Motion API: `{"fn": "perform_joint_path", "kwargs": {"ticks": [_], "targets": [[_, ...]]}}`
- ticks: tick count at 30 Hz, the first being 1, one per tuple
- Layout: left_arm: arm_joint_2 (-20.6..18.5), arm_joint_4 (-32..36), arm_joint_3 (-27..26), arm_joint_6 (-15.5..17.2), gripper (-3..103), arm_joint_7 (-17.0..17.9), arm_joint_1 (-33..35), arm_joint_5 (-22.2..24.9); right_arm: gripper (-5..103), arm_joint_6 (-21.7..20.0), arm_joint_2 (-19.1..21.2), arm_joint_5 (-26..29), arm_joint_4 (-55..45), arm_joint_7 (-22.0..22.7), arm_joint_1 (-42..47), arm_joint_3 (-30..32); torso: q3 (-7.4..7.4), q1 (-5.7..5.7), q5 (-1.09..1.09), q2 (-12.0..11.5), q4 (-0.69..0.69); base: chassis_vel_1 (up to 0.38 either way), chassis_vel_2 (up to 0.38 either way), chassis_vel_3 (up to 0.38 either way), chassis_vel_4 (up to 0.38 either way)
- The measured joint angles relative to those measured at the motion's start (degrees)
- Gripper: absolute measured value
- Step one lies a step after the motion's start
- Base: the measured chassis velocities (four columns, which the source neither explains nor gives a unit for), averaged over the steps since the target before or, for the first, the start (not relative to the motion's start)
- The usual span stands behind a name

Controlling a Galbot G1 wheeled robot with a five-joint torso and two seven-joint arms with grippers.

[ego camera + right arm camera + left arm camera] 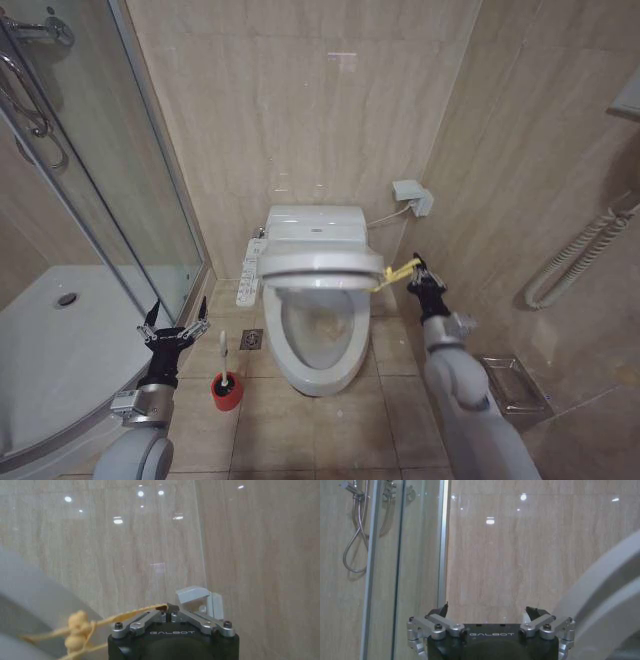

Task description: Open the toilet lid, clean the toilet bowl with a toilet brush, close the toilet lid, and flush.

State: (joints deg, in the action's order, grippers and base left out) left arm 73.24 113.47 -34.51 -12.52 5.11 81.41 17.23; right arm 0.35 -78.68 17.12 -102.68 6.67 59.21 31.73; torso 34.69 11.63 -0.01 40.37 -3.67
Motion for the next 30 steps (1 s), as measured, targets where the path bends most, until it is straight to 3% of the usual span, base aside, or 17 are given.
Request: {"fn": "perform_joint_path", "kwargs": {"ticks": [17,30], "targets": [[0.0,0.0,0.0,0.0,100,0.0,0.0,0.0,1,0.4,-0.2,-0.1,18.5,-0.2,-19.8,-4.7,0.00,0.00,0.00,0.0,-0.02,0.000,0.000,0.000,0.000],[0.0,0.0,0.0,0.0,100,0.0,0.0,0.0,1,-1.7,-1.7,-0.1,24.8,0.2,-26.8,-6.6,0.01,0.00,0.02,0.0,-0.01,0.000,0.000,0.000,0.000]]}}
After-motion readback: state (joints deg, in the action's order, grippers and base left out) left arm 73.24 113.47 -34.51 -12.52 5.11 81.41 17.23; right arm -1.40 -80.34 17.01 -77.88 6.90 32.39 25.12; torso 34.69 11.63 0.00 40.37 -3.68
